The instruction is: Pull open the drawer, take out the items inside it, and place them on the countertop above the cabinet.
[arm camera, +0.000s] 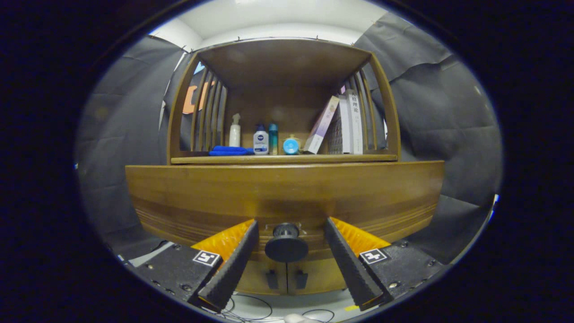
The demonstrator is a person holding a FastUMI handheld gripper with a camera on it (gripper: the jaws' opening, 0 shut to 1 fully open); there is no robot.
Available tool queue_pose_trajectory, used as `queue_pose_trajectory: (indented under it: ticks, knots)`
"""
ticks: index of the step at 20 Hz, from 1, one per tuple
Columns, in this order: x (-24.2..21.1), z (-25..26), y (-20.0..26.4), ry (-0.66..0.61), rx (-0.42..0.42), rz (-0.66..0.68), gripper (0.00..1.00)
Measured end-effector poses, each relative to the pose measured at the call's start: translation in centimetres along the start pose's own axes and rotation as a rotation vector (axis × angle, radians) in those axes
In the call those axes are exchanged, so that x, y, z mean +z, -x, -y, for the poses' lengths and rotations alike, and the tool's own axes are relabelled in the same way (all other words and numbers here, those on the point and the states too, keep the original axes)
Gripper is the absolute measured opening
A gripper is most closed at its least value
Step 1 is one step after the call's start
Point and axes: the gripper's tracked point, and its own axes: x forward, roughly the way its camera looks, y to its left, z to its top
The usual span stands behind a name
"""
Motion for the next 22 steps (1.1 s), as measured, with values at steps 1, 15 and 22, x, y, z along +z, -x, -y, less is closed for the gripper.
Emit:
queue_pose_trajectory:
  ticks: [1,15,22]
  knots:
    - [-0.2,-0.1,-0.4,0.006,-0.004,-0.01,0.98]
    - [0.9,-0.6,-8.5,0.007,0.0,-0.009,0.99]
    - [0.8,-0.9,-11.0,-0.118,0.024,-0.052,0.99]
